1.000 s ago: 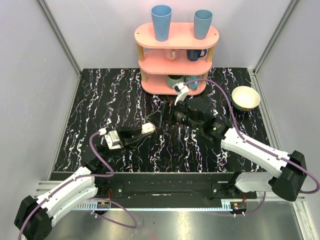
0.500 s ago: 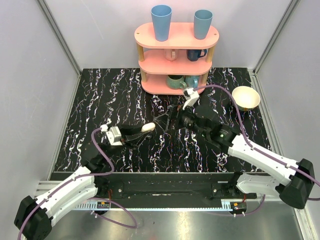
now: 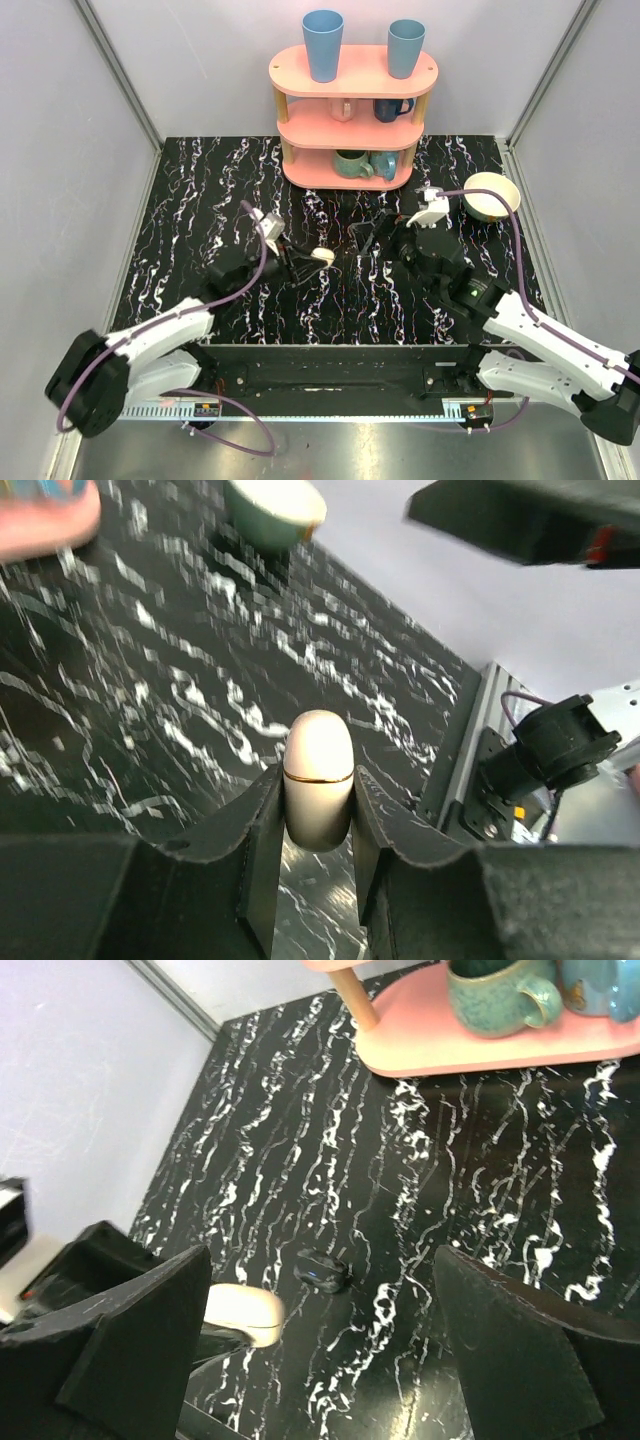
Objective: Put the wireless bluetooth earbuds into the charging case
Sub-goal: Place the charging case with the earbuds at the center of the board.
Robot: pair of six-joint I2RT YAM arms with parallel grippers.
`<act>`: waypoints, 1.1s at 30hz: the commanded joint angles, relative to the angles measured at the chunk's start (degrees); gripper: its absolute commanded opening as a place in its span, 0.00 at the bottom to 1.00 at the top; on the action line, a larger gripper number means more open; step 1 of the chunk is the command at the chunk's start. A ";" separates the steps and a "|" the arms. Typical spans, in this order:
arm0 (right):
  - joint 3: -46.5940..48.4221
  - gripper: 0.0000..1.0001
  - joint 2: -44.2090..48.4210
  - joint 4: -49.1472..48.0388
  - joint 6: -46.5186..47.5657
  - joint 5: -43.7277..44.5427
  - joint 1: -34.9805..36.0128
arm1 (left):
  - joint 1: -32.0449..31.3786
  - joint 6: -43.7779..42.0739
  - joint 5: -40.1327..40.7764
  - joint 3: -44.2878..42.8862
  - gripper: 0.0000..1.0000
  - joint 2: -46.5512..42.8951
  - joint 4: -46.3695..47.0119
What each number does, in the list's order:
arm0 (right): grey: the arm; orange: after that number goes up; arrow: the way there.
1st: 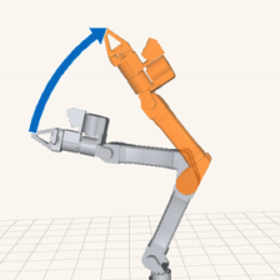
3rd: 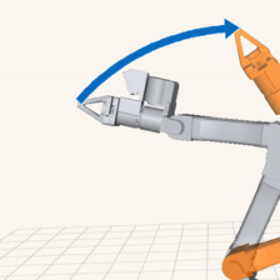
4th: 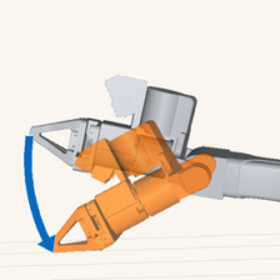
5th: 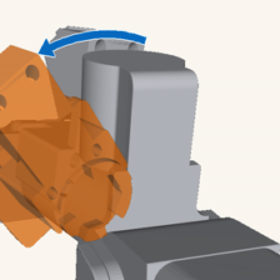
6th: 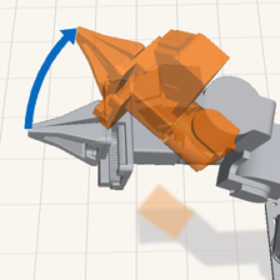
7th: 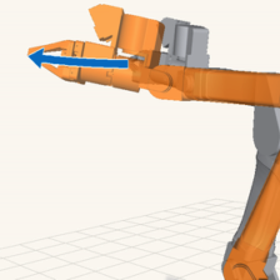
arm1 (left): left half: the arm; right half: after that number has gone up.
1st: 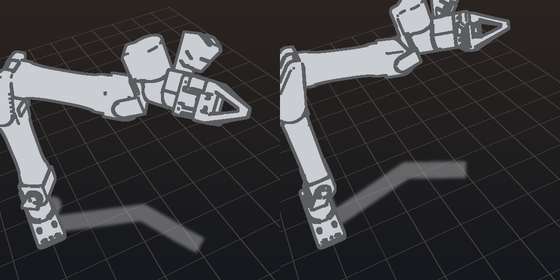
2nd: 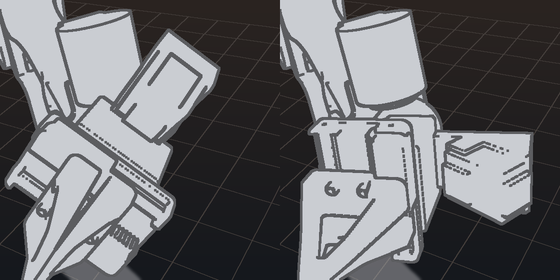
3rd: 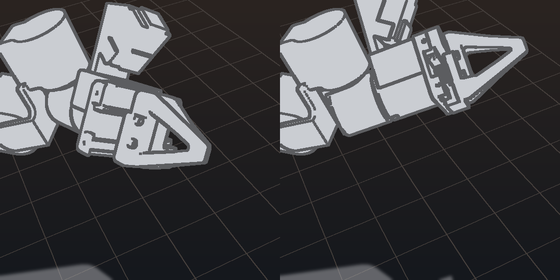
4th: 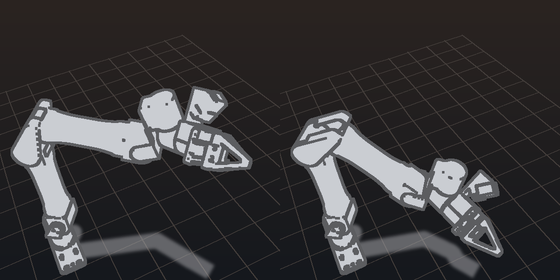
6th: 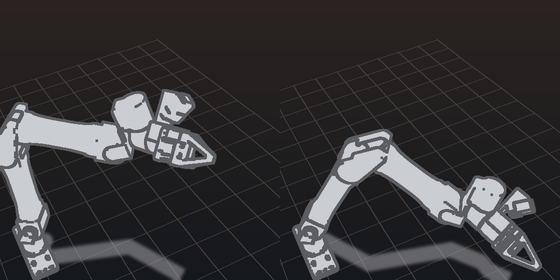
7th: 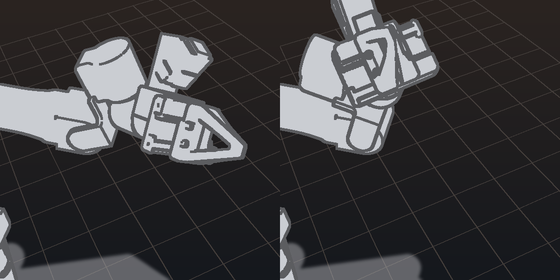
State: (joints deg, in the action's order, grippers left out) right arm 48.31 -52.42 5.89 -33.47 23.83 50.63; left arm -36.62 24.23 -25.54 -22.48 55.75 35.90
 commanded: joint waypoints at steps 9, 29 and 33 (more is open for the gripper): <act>-2.61 1.00 3.21 2.81 -0.28 5.34 0.08 | -0.47 18.74 -1.18 -4.15 0.00 20.44 9.98; -5.34 1.00 7.77 3.16 0.60 4.55 0.08 | -6.97 32.88 10.69 -5.30 0.00 43.12 25.96; -5.07 1.00 8.30 3.69 1.22 4.90 0.08 | -7.41 34.75 10.95 -4.33 0.00 46.73 31.51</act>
State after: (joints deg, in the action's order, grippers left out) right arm 42.94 -44.97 9.76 -33.32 26.98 50.63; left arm -43.46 55.16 -16.12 -26.20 100.55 56.42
